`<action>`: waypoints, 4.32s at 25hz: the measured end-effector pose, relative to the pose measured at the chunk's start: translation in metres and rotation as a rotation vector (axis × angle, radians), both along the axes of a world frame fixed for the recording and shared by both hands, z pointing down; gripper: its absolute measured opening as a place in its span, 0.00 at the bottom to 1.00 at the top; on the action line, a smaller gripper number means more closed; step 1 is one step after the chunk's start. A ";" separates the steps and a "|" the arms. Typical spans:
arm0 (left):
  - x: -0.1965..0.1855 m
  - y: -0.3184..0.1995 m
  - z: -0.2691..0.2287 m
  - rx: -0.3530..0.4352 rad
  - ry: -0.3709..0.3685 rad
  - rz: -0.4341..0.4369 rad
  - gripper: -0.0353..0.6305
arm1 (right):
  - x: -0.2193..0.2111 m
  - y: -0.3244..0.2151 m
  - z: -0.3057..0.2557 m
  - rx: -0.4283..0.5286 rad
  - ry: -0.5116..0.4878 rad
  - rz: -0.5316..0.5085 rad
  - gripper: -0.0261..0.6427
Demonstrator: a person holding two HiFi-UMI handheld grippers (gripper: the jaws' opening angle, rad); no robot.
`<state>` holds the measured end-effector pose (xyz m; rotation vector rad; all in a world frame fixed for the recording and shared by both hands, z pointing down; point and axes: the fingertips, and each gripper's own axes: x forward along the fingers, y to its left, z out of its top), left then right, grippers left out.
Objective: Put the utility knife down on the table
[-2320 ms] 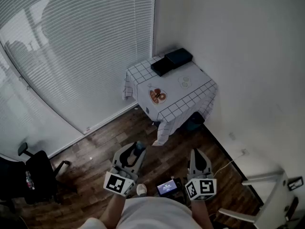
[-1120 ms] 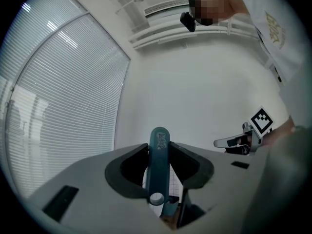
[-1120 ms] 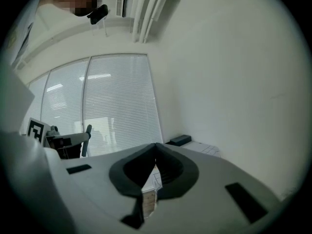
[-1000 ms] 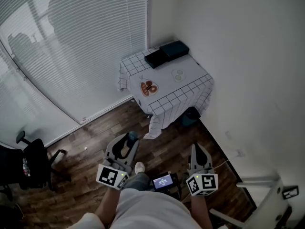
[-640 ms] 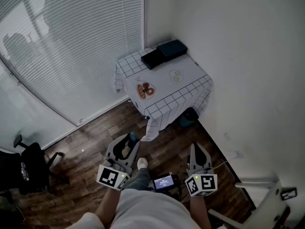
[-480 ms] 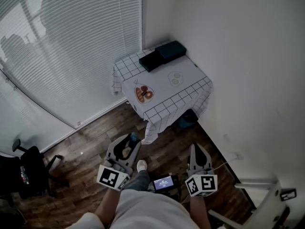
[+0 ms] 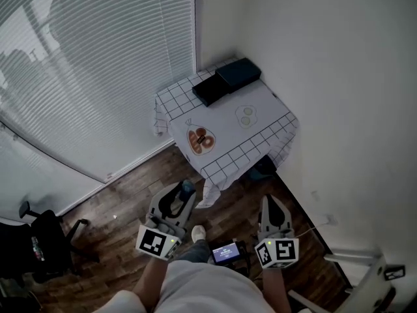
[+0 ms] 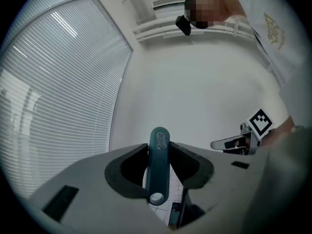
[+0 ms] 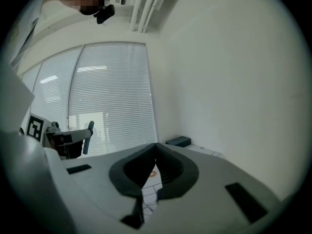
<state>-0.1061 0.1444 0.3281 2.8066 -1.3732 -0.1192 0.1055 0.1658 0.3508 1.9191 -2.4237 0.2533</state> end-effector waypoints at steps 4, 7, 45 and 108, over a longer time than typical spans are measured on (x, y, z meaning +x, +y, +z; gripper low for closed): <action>-0.008 -0.027 0.004 -0.002 -0.008 -0.009 0.27 | -0.009 -0.029 -0.001 0.010 0.006 -0.001 0.05; -0.012 -0.044 0.006 -0.002 -0.025 -0.008 0.27 | -0.015 -0.048 0.000 0.013 0.016 -0.001 0.05; 0.032 -0.205 0.022 -0.024 -0.071 0.003 0.27 | 0.008 -0.222 0.006 0.012 0.009 -0.070 0.05; 0.088 -0.300 0.171 -0.313 -0.168 0.042 0.27 | 0.024 -0.313 0.143 -0.230 0.055 -0.192 0.05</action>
